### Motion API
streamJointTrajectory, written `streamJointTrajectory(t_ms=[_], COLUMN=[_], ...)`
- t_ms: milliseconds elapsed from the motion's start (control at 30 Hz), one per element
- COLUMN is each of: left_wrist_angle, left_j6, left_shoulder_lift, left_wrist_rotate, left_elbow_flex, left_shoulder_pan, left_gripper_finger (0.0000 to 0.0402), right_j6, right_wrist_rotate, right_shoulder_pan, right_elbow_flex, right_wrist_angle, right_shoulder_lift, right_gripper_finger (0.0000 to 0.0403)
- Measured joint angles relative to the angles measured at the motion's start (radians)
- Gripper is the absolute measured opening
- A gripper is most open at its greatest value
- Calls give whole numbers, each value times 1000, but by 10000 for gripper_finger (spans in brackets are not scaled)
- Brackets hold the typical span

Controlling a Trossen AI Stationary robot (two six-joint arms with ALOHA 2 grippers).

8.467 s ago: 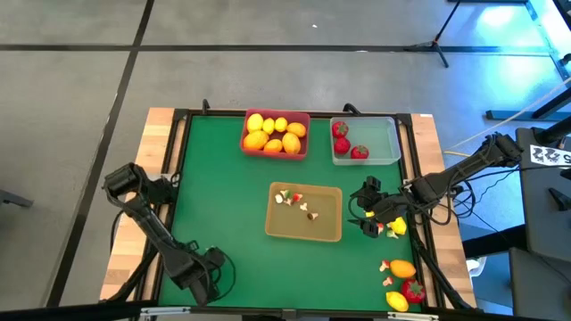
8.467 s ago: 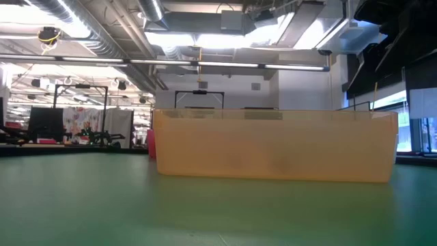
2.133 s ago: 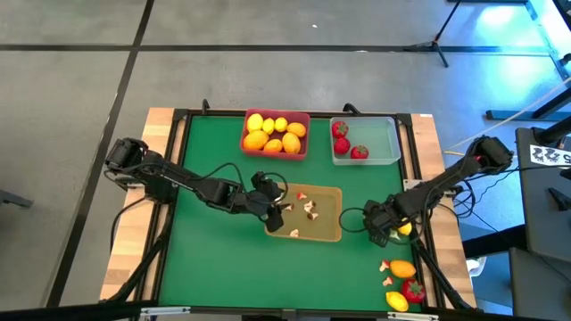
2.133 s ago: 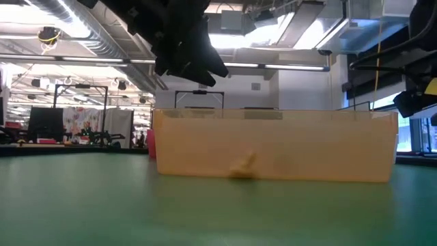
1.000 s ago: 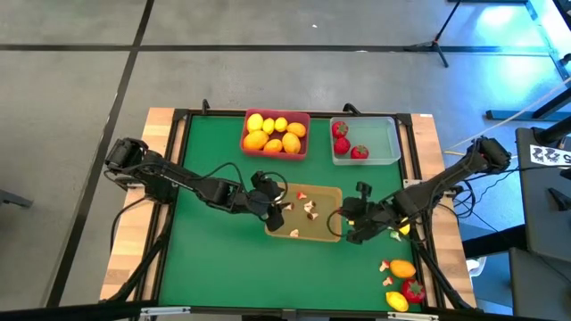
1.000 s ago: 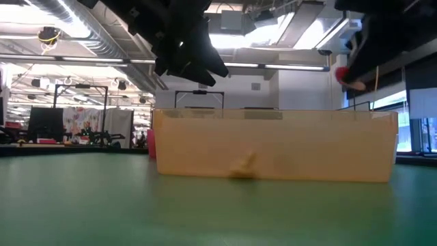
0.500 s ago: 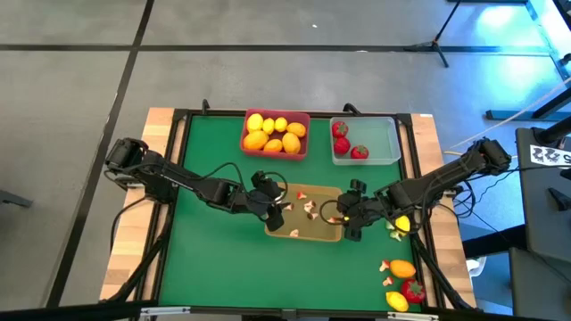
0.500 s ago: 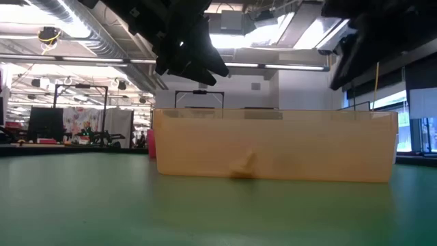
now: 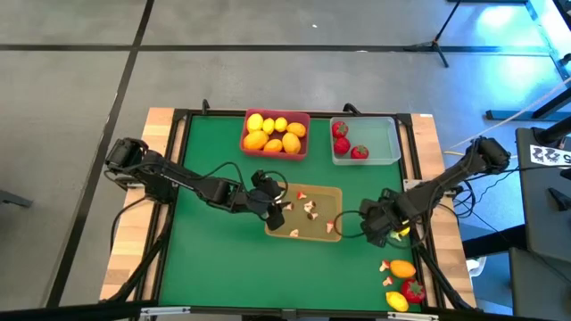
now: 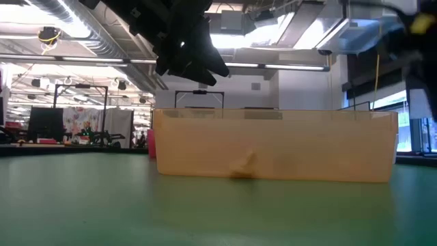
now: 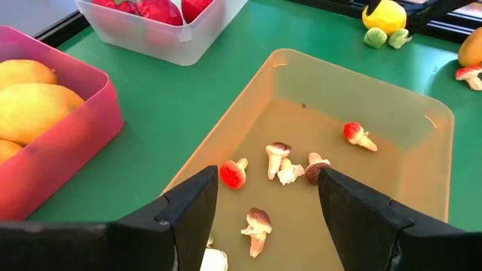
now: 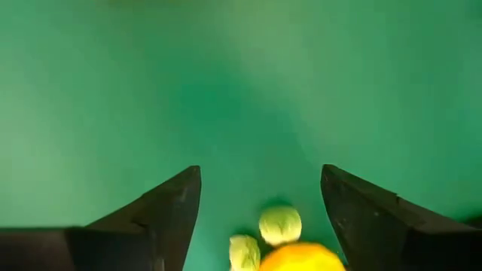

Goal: Sort produce into baskets
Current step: Put the green mushroom into the orange bin

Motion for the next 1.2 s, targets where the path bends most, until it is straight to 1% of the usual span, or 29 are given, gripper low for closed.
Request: streamJointTrajectory(t_ms=[100, 167, 367, 567, 633, 733, 833, 900, 1000, 1100, 1200], left_wrist_angle=[1, 1, 1, 0, 0, -1, -1, -1, -1, -1, -1], left_j6=[0, 0, 1, 0, -1, -9, -15, -15, -18, -18, -18], left_shoulder_lift=[0, 0, 0, 0, 0, 0, 0, 0, 0, 0, 0], left_wrist_rotate=[0, 0, 0, 0, 0, 0, 0, 0, 0, 0, 0], left_elbow_flex=[0, 0, 0, 0, 0, 0, 0, 0, 0, 0, 0], left_shoulder_pan=[7, 12, 20, 20, 20, 19, 20, 19, 20, 19, 19], left_gripper_finger=[225, 225, 225, 225, 225, 225, 225, 225, 225, 225, 225], right_j6=[59, 73, 76, 73, 72, 63, 50, 8, -25, -62, -101], right_wrist_rotate=[-30, -69, -137, -160, -163, -164, -180, -197, -188, -150, -98], right_shoulder_pan=[14, 14, 13, 13, 13, 13, 13, 13, 13, 13, 13], right_elbow_flex=[-72, -119, -219, -285, -292, -292, -292, -292, -285, -249, -182], right_wrist_angle=[1, 1, 59, 110, 112, 115, 121, 135, 148, 152, 147], right_shoulder_lift=[0, 0, 0, 0, 0, 0, 0, 0, 0, 0, 0], right_gripper_finger=[262, 255, 229, 199, 185, 153, 110, 80, 39, 18, 18])
